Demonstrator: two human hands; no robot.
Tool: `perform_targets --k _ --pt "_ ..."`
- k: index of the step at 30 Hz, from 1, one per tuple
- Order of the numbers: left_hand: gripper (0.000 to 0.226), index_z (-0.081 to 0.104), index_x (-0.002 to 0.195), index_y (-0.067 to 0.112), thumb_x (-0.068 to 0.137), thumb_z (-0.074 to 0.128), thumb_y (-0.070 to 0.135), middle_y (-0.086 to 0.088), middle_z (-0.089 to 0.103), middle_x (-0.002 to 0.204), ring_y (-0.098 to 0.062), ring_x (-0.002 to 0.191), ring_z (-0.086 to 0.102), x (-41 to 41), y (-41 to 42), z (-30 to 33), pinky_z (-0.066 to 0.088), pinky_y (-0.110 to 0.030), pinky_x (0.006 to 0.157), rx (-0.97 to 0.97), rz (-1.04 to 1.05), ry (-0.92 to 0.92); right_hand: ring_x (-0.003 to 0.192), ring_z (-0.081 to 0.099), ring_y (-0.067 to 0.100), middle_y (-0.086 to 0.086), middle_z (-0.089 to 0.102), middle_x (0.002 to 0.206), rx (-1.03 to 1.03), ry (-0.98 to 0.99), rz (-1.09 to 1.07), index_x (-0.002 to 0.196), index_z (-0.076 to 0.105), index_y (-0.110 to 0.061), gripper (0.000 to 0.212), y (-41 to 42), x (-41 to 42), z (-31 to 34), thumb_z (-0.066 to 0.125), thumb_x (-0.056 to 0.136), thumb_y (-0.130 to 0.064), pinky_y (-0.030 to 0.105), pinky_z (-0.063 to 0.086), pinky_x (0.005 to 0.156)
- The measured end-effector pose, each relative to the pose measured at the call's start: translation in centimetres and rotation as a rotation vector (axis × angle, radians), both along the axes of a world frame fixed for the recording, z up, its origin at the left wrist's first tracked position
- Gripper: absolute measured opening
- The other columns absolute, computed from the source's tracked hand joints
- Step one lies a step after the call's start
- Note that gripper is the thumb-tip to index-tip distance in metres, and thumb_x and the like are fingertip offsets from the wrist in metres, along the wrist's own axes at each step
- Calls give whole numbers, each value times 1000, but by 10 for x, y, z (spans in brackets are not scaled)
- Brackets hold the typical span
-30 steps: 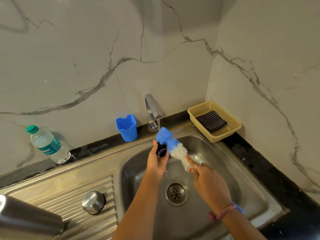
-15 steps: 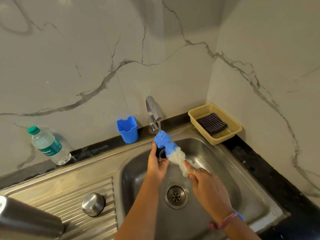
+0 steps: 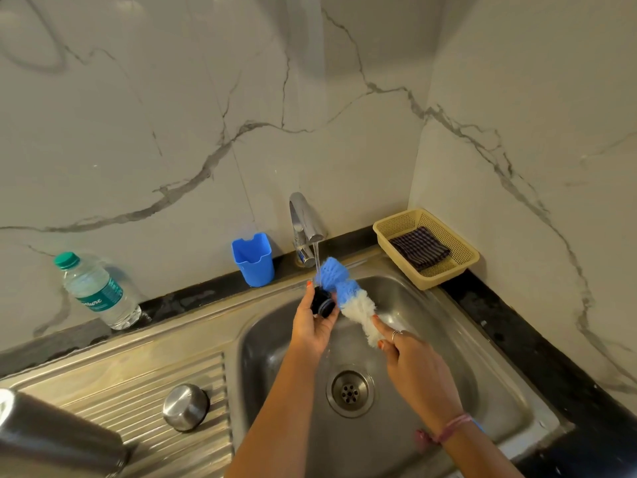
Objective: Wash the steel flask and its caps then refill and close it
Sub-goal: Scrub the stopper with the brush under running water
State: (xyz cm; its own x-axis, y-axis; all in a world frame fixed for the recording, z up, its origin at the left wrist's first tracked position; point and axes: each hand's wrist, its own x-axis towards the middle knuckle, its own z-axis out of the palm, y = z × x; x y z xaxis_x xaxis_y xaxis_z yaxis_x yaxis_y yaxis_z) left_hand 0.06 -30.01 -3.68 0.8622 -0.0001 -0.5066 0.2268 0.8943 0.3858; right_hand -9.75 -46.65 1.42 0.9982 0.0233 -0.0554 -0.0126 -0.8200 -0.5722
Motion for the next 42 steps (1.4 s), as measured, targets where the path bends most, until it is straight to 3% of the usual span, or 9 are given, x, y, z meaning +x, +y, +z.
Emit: perform_targets --k 6,11,15,19,25,31,36,39,42 --pt "44 49 135 3 98 59 24 -27 55 133 -37 121 59 2 6 -4 56 -50 89 -21 -9 -2 79 59 0 -18 66 106 17 11 -22 141 40 -43 43 -4 4 -3 43 100 -28 16 49 63" --pt "45 50 136 2 101 52 30 -24 59 132 -35 120 60 3 6 -9 54 -50 95 -40 15 34 69 52 2 -18 54 84 -7 -19 29 140 33 -51 45 3 -6 1 42 100 -32 14 37 54" --pt "49 52 134 4 94 62 32 -24 59 132 -32 117 63 1 6 -8 57 -37 91 -38 14 35 85 60 1 -17 66 108 29 6 -10 141 36 -47 45 -4 2 -4 42 100 -30 16 48 66" --pt "49 56 132 2 94 61 32 -22 65 125 -30 118 63 3 7 -13 45 -42 110 -38 1 34 77 57 3 -15 62 96 8 -15 38 140 34 -51 45 1 -8 0 42 99 -32 16 44 61" --pt "51 56 131 5 92 64 36 -20 60 131 -22 94 65 -4 5 -12 59 -25 63 -17 -20 56 96 60 2 -13 65 118 22 29 12 141 38 -43 43 -3 14 10 41 101 -28 19 49 76" --pt "55 56 133 7 86 69 32 -17 68 124 -27 118 64 0 8 -20 48 -42 106 11 33 68 77 60 4 -15 63 102 -92 -32 121 142 30 -49 45 1 1 23 39 102 -31 19 50 66" --pt "71 57 134 13 73 73 45 -14 63 129 -18 91 63 -2 -2 -16 56 -26 64 18 25 101 77 59 0 -16 65 108 -72 17 59 142 35 -45 43 -4 9 25 40 101 -29 17 49 67" --pt "60 58 130 9 84 66 46 -14 65 119 -21 91 64 0 -6 -14 55 -30 78 7 25 96 79 60 3 -15 64 107 -63 2 28 142 34 -46 45 7 14 23 39 101 -28 21 52 68" --pt "44 55 132 7 99 55 36 -19 64 126 -32 113 63 4 1 -14 48 -48 103 -50 58 60 76 59 4 -14 62 100 -79 -19 72 144 29 -46 48 10 2 21 39 101 -26 21 53 68"
